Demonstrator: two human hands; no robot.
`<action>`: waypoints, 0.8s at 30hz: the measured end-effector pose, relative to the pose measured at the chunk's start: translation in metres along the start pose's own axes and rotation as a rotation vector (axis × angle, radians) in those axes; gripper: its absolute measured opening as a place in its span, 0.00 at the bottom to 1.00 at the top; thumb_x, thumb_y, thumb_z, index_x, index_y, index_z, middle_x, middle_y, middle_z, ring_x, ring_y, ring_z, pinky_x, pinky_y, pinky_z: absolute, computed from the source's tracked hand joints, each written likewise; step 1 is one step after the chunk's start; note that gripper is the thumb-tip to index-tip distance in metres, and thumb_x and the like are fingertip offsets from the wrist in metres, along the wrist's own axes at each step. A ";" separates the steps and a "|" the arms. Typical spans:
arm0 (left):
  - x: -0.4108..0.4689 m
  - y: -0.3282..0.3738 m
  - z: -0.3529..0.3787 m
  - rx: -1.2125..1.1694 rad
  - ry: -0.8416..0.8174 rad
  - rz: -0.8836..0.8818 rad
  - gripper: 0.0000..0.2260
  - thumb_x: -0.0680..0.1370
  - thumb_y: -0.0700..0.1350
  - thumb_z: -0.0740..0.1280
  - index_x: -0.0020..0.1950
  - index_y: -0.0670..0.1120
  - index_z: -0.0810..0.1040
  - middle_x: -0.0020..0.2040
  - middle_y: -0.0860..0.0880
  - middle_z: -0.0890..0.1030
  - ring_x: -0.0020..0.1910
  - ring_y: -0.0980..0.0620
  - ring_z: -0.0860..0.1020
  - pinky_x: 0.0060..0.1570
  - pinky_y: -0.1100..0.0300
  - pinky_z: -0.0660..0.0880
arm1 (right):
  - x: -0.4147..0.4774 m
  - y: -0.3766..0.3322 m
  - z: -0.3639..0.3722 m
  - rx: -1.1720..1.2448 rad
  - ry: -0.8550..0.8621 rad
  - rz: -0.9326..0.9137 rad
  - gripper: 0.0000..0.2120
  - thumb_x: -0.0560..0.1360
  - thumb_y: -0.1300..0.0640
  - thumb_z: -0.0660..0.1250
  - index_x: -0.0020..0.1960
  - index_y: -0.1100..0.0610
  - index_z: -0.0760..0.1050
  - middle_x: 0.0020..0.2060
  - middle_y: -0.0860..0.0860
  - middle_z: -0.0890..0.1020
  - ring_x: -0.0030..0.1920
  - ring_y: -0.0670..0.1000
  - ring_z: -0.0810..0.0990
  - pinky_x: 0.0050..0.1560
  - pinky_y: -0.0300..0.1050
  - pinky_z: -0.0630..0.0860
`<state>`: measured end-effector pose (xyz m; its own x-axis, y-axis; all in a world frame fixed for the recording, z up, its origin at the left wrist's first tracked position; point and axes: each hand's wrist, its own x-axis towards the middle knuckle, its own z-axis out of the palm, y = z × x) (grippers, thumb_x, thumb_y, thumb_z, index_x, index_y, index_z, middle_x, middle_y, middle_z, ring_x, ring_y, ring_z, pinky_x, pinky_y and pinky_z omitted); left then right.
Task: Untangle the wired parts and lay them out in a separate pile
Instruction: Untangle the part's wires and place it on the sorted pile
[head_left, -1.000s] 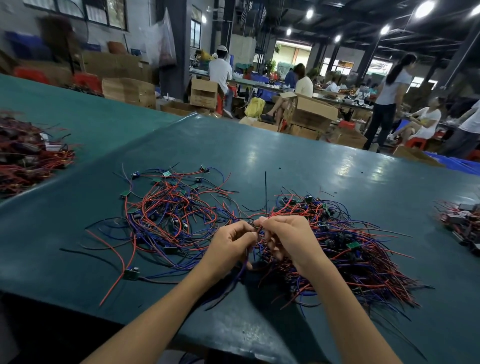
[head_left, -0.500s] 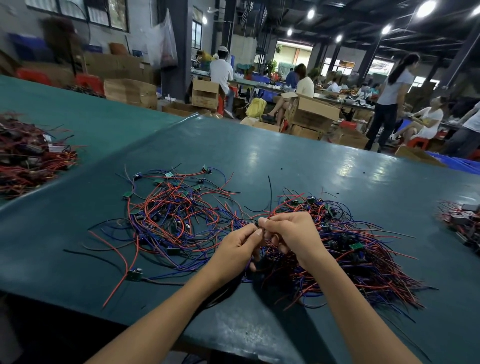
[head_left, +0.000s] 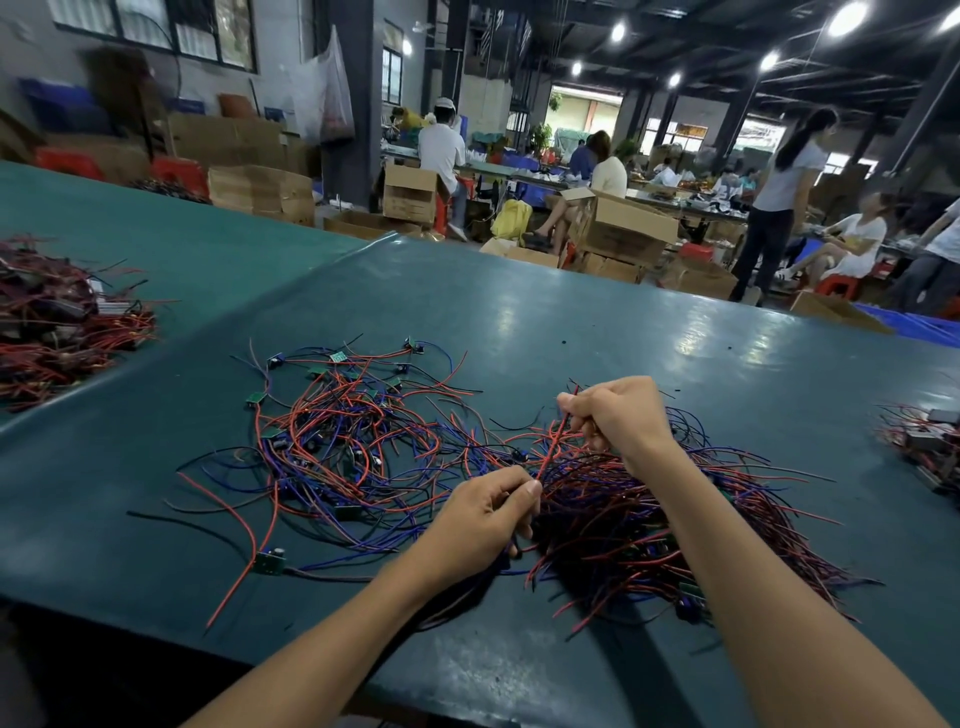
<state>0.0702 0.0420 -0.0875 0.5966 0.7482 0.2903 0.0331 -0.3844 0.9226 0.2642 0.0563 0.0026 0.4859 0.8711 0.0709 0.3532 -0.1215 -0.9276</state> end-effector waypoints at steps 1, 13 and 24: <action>0.000 0.000 0.000 -0.006 0.008 0.001 0.12 0.85 0.45 0.62 0.44 0.42 0.76 0.36 0.40 0.80 0.30 0.57 0.79 0.32 0.61 0.77 | 0.002 0.000 0.001 -0.004 0.007 0.002 0.13 0.71 0.60 0.77 0.31 0.66 0.82 0.27 0.60 0.81 0.25 0.53 0.73 0.23 0.40 0.68; 0.007 -0.001 -0.003 -0.340 0.165 -0.101 0.13 0.85 0.47 0.61 0.51 0.42 0.82 0.36 0.45 0.79 0.29 0.55 0.72 0.32 0.66 0.70 | -0.059 -0.001 0.024 0.235 0.251 -0.074 0.24 0.81 0.32 0.53 0.56 0.49 0.76 0.30 0.54 0.82 0.24 0.50 0.77 0.23 0.42 0.73; 0.015 -0.006 -0.008 -0.699 0.158 -0.273 0.08 0.82 0.40 0.64 0.49 0.41 0.82 0.38 0.46 0.79 0.24 0.57 0.68 0.21 0.67 0.60 | -0.110 0.011 0.039 1.121 0.198 0.127 0.26 0.83 0.37 0.54 0.59 0.59 0.74 0.31 0.56 0.81 0.31 0.56 0.83 0.29 0.47 0.80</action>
<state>0.0727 0.0591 -0.0864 0.5166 0.8561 0.0135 -0.3837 0.2175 0.8975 0.1830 -0.0225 -0.0299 0.6197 0.7805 -0.0821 -0.5703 0.3759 -0.7304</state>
